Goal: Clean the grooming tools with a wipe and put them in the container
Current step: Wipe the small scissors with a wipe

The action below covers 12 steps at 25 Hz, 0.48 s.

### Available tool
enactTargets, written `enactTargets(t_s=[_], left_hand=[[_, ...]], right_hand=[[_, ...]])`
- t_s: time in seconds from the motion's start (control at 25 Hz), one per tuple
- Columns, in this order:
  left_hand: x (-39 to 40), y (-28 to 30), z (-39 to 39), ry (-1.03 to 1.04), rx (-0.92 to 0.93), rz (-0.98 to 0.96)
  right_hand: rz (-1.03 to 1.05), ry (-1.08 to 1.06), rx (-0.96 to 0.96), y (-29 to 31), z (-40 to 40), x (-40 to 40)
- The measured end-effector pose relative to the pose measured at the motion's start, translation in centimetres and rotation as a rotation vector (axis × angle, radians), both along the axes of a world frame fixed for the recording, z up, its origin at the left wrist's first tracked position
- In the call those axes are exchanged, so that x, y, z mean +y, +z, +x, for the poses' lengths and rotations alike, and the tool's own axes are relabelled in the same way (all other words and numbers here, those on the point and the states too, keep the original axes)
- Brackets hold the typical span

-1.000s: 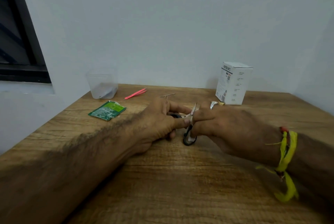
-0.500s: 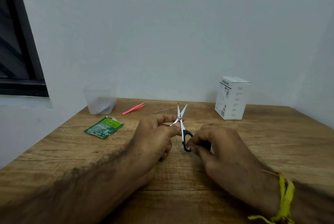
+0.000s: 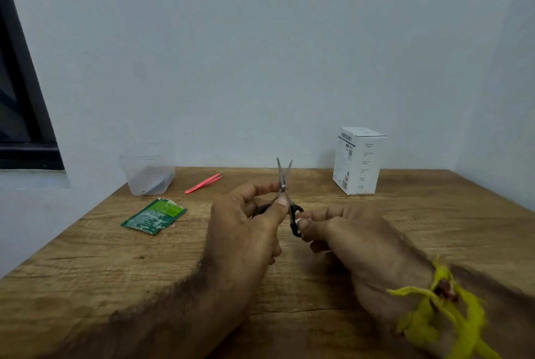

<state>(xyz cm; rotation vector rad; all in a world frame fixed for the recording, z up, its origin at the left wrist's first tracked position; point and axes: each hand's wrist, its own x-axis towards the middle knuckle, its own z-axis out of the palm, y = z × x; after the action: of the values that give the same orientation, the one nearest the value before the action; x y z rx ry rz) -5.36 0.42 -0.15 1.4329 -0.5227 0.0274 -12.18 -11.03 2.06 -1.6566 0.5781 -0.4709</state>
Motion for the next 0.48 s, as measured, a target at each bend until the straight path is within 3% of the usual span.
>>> enactTargets(t_s=[0.16, 0.32, 0.48], left_hand=[[0.2, 0.3, 0.1, 0.044, -0.041, 0.025], [0.4, 0.3, 0.4, 0.041, 0.014, 0.021], [0.7, 0.2, 0.8, 0.032, 0.041, 0.028]], right_hand=[[-0.001, -0.004, -0.052, 0.0, -0.2, 0.0], [-0.142, -0.010, -0.187, -0.6, -0.4, -0.2], [-0.311, -0.016, -0.178, -0.8, -0.3, -0.9]])
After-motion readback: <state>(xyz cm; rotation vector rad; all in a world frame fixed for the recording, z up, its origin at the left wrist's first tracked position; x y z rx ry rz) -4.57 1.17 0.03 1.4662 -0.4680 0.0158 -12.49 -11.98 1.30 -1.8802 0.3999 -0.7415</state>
